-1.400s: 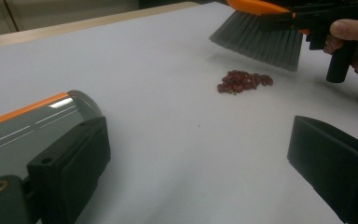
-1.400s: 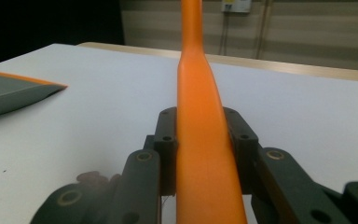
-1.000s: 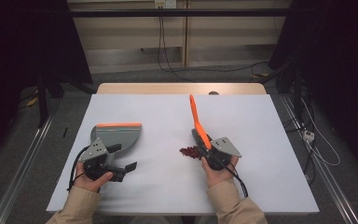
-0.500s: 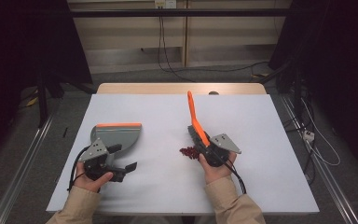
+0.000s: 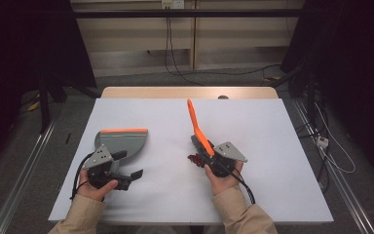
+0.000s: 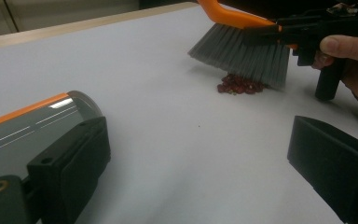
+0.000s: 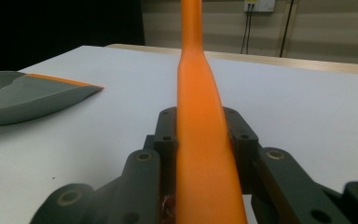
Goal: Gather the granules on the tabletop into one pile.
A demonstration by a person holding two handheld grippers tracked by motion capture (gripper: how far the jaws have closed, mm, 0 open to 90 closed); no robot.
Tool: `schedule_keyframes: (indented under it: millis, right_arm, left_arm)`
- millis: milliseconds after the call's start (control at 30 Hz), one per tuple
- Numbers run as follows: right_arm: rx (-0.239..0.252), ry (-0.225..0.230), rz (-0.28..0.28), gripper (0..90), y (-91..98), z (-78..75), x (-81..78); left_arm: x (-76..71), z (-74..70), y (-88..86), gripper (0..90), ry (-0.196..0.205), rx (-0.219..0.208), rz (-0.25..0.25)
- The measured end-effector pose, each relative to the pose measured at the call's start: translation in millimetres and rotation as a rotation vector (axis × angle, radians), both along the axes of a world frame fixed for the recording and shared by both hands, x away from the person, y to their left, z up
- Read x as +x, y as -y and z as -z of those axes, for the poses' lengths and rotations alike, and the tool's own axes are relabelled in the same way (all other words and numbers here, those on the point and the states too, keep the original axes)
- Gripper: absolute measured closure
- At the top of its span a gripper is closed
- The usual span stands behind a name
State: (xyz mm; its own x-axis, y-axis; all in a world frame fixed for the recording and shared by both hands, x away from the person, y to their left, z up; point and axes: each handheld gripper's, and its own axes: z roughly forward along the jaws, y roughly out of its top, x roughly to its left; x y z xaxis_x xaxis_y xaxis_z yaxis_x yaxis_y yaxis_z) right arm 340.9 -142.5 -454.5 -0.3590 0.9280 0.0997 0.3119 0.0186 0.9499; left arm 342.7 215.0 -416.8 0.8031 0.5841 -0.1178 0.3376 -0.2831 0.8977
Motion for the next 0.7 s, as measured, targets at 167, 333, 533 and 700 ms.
schedule_keyframes:
  millis: [167,333,533,700]
  right_arm:
    - [-0.005,-0.007,-0.030,71.1,-3.4,-0.6,-2.2]
    - [0.000,-0.009,-0.053,71.2,-5.0,-1.6,-2.9]
    - [0.032,0.013,-0.031,71.2,10.0,-13.8,2.3]
    - [0.044,-0.005,-0.034,71.2,26.5,-18.1,6.7]
  left_arm:
    - [0.4,0.1,0.3,5.6,0.004,0.005,0.004]
    - [-0.2,-0.5,0.1,5.6,0.000,0.001,-0.002]
    - [0.9,-4.5,-4.5,5.6,0.002,-0.004,-0.013]
    - [2.7,-6.7,-10.1,5.1,-0.014,-0.004,-0.014]
